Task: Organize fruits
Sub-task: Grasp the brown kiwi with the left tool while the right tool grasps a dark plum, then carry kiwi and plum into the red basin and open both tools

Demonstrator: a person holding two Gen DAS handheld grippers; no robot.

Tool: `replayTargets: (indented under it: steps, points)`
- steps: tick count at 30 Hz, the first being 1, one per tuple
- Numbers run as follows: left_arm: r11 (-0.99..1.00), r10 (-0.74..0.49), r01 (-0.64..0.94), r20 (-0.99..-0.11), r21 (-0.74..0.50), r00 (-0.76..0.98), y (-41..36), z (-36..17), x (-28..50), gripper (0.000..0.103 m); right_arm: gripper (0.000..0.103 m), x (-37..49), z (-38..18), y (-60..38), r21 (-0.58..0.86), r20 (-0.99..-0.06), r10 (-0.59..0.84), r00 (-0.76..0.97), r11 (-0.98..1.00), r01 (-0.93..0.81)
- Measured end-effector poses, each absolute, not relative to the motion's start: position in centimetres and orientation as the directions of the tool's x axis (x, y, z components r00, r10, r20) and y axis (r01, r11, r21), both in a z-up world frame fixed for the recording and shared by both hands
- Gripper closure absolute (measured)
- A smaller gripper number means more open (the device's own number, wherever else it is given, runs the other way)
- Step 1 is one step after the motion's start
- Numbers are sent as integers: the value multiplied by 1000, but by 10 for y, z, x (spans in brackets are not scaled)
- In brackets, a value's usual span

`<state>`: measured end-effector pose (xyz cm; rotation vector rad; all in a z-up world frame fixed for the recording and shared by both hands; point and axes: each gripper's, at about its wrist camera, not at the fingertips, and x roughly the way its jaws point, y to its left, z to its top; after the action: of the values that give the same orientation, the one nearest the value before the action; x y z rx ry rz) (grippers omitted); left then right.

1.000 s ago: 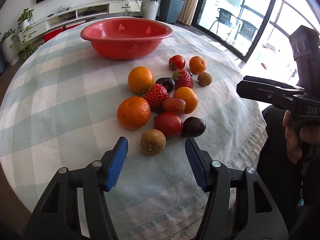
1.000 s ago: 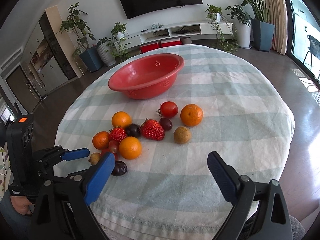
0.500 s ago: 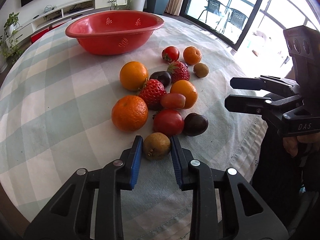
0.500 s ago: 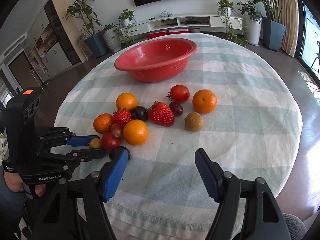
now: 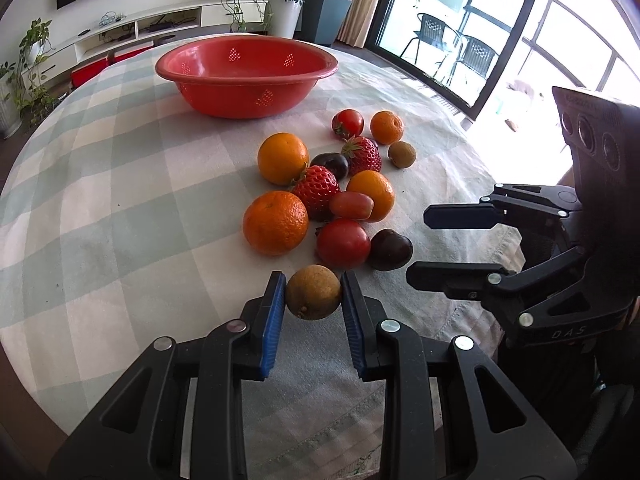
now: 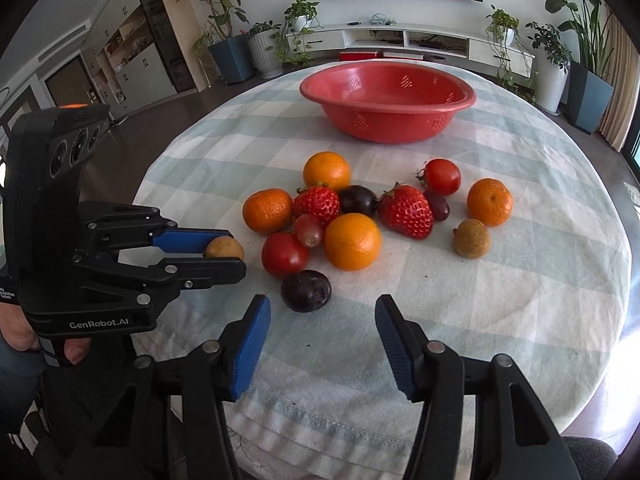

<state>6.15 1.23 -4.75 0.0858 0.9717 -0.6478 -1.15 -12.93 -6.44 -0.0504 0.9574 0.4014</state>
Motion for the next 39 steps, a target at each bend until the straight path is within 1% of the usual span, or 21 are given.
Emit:
replayTargets:
  steps: [5,10,12,15,20,25,27,31,34,37,39]
  points:
    - [815,-499,522,-762,-252,412,26,-44,58,77,48,-5,-70,-117,104,-817,297,494,919,-379]
    - [813,-530,501,-734,-298,424,39,-41,60,77,58,1,-78,-105,70,-839,276,469,909,-411]
    - [813,-534,497,-731,-304,425,42,-42,59,77,59,0,-80,-102,48,-840,264,473,906,-421]
    - [813,-537,493,-728,-310,427,43,-42,58,77,64,0,-80,-102,30,-845,249,473,906,-423]
    - [810,-542,495,-725,-315,424,42,-43,57,77,65,-1,-79,-105,23,-850,246,466,901,-434]
    - [809,-541,498,-728,-313,422,40,-45,58,77,70,-5,-80,-97,-20,-855,229,466,883,-470]
    - [810,-540,497,-728,-313,422,39,-45,58,77,70,-7,-80,-97,-28,-854,228,467,878,-478]
    - [811,-538,497,-730,-310,422,40,-45,59,77,71,-9,-78,-99,-26,-849,230,475,881,-473]
    - [809,-544,493,-724,-320,423,40,-45,59,77,71,-11,-70,-107,4,-836,254,487,890,-457]
    - [799,-569,488,-705,-352,423,44,-39,62,77,71,-10,-52,-121,63,-803,306,512,897,-437]
    - [799,-570,492,-698,-346,434,45,-32,65,77,71,-7,-37,-133,92,-773,329,543,905,-416]
